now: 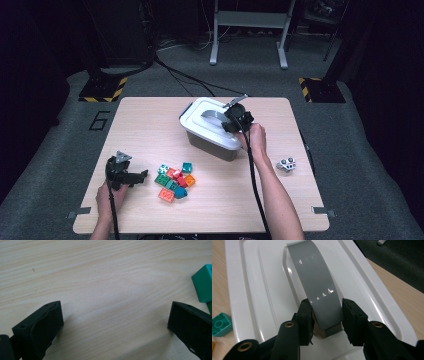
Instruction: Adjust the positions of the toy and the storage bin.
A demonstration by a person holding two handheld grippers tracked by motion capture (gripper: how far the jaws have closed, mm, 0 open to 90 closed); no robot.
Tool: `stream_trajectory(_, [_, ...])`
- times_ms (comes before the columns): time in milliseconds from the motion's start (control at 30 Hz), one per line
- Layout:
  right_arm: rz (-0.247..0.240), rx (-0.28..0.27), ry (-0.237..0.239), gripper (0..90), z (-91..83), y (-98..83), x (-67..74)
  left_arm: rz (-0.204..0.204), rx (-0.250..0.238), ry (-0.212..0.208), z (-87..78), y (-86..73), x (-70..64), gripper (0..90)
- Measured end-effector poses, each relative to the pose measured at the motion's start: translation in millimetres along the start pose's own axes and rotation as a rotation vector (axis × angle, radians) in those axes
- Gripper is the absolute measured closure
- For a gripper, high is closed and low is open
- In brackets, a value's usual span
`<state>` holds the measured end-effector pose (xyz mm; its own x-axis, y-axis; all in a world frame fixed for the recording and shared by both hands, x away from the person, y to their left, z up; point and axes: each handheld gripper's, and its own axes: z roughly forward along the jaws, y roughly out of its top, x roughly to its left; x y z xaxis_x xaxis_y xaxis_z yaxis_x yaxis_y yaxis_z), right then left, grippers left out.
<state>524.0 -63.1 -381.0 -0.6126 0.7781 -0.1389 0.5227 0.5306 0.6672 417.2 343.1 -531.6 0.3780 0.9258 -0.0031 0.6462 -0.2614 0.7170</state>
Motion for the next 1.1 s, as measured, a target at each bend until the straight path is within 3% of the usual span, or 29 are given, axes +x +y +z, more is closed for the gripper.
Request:
stream_trajectory(367, [0.07, 0.007, 0.001, 61.3, -16.1, -14.1, 17.2, -0.001, 0.0, 0.001, 0.0, 0.0, -0.1, 0.0])
stream_trajectory(467, [0.023, 0.012, -0.003, 53.1, -15.6, -9.4, 18.7, -0.002, -0.005, 0.002, 0.3, -0.2, -0.2, 0.0])
stream_trajectory(600, [-0.015, -0.027, 0.027, 50.7, -13.1, 2.1, 15.3, -0.002, -0.005, 0.003, 0.4, -0.2, -0.2, 0.0])
stream_trajectory(633, [-0.031, -0.061, 0.066, 50.4, -12.0, 11.7, 15.2, -0.001, -0.003, 0.0, 0.2, -0.1, -0.1, 0.0])
stream_trajectory(733, [-0.092, -0.06, 0.071, 54.1, -8.0, 25.8, 18.4, -0.001, 0.001, 0.001, -0.1, 0.0, -0.1, 0.0])
stream_trajectory(833, [-0.119, -0.028, 0.079, 61.8, -0.9, 32.1, 22.8, -0.001, -0.003, 0.002, 0.2, -0.1, -0.1, 0.0])
stream_trajectory(900, [-0.126, -0.016, 0.055, 61.8, 0.6, 32.3, 26.3, -0.001, 0.0, 0.001, 0.0, 0.0, 0.0, 0.0])
stream_trajectory(1100, [-0.087, -0.005, 0.051, 66.0, -3.6, 29.6, 31.2, 0.0, 0.0, 0.0, 0.0, 0.0, 0.0, 0.0])
